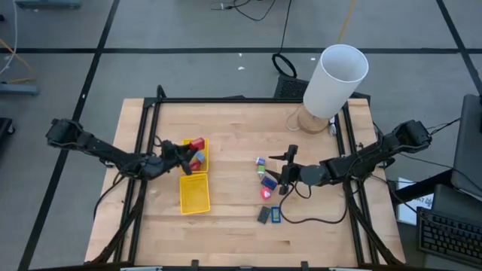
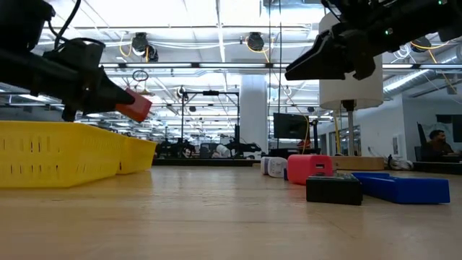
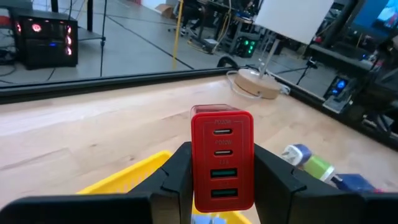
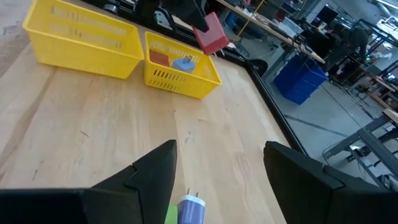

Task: Pick & Place Office items
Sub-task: Put the red charger adapter into the top yellow bin, then put the green charger adapter into the top yellow bin

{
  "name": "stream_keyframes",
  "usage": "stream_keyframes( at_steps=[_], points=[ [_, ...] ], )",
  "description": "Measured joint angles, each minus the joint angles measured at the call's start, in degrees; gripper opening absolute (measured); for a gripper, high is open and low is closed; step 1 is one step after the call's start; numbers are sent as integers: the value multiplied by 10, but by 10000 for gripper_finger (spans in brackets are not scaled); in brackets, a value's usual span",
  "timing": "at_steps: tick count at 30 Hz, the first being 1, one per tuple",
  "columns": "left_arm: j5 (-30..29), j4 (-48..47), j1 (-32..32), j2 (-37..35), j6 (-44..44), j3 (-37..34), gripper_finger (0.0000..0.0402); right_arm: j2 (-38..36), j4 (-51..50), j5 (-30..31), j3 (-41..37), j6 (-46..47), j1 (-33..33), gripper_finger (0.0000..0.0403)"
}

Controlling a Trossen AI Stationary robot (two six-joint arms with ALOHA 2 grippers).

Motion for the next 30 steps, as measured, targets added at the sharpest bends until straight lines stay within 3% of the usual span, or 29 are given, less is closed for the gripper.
stream_keyframes(
  at_steps=[6,15,20,26,30],
  points=[
    [-30,-41,-5,0,-9,0,119,0,0,0,0,1,0,226],
    [-26,-133,-5,0,-61,0,119,0,-2,-1,0,1,0,225],
    [22,-163,-5,0,-95,0,119,0,-2,-1,0,1,0,225],
    [29,-165,-5,0,-107,0,173,0,-2,-1,0,1,0,225],
    [29,-165,-5,0,-107,0,181,0,-2,-1,0,1,0,224]
  ],
)
